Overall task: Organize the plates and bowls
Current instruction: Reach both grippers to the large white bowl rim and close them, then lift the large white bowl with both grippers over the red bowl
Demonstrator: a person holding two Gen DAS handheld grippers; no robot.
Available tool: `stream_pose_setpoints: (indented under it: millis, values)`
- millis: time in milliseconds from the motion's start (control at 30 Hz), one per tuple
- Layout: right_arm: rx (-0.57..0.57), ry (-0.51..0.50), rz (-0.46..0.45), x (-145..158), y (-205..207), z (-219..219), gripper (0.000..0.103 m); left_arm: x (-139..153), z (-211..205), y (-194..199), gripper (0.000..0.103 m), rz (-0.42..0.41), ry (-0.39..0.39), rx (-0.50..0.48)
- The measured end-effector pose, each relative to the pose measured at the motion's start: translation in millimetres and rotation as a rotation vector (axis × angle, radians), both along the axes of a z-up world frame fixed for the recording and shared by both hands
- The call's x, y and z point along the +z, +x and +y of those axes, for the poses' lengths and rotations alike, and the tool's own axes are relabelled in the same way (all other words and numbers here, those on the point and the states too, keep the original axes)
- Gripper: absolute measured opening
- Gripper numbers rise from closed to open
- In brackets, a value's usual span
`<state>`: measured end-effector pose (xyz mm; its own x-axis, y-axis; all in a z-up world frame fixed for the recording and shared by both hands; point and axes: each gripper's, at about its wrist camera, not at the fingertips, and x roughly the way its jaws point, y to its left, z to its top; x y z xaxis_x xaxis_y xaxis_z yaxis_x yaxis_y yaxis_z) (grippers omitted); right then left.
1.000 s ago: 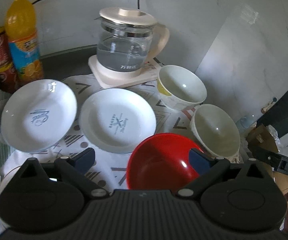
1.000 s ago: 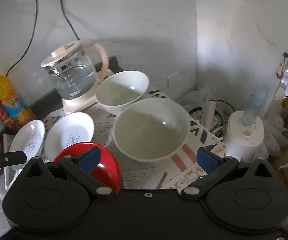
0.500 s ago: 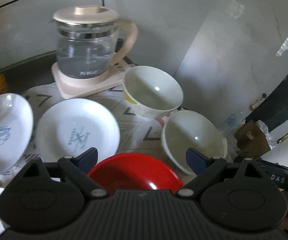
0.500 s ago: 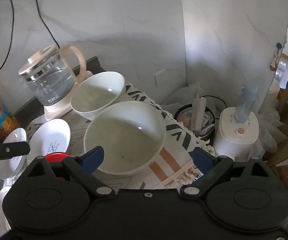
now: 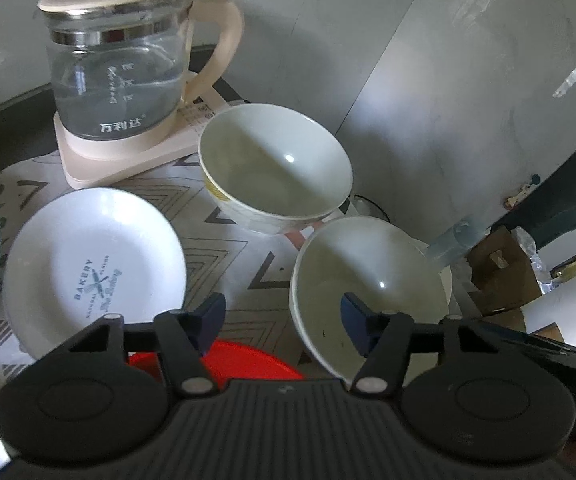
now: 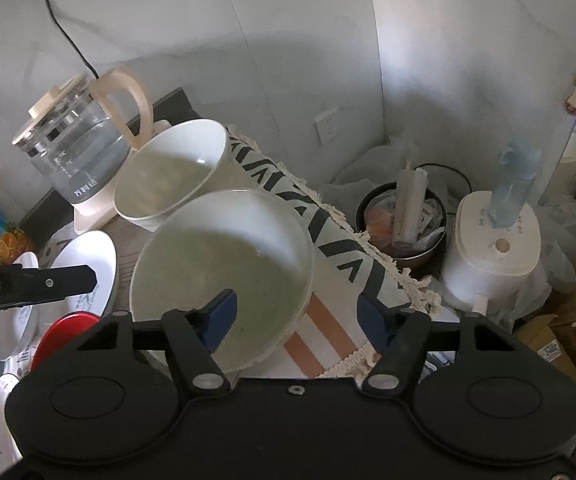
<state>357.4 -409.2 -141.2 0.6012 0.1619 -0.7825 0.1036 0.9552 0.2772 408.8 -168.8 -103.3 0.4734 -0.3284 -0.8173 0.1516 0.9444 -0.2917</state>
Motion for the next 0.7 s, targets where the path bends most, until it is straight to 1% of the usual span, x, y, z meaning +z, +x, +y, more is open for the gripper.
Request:
stream_pose_setpoints:
  millis: [67, 133, 267, 367, 433, 467, 567, 600, 633, 667, 700]
  values:
    - [0.007, 0.009, 0.008, -4, 6, -3, 0.057, -4, -4, 6, 0.056, 0.007, 0.002, -0.002]
    - [0.011, 0.01, 0.022, -8, 11, -5, 0.051, -10, -8, 11, 0.049, 0.023, 0.005, -0.003]
    - [0.022, 0.03, 0.047, -17, 22, -8, 0.041, -19, -14, 19, 0.043, 0.046, 0.008, -0.003]
    - [0.035, 0.041, 0.057, -22, 26, -10, 0.037, -25, -17, 23, 0.04, 0.06, 0.016, -0.001]
    - [0.04, 0.049, 0.062, -24, 28, -11, 0.034, -29, -19, 26, 0.034, 0.077, 0.01, 0.001]
    - [0.043, 0.052, 0.066, -26, 29, -11, 0.033, -31, -19, 27, 0.033, 0.084, 0.005, 0.001]
    - [0.047, 0.06, 0.08, -30, 33, -11, 0.033, -37, -20, 29, 0.027, 0.101, -0.001, 0.001]
    - [0.05, 0.059, 0.083, -32, 34, -10, 0.032, -40, -20, 30, 0.023, 0.107, 0.003, 0.003]
    - [0.053, 0.058, 0.086, -33, 34, -10, 0.028, -42, -21, 32, 0.019, 0.114, 0.001, 0.002]
    - [0.061, 0.055, 0.09, -35, 35, -9, 0.021, -45, -21, 33, 0.016, 0.121, -0.009, -0.001]
    - [0.072, 0.051, 0.096, -37, 36, -7, 0.019, -48, -22, 34, 0.01, 0.131, -0.016, -0.003]
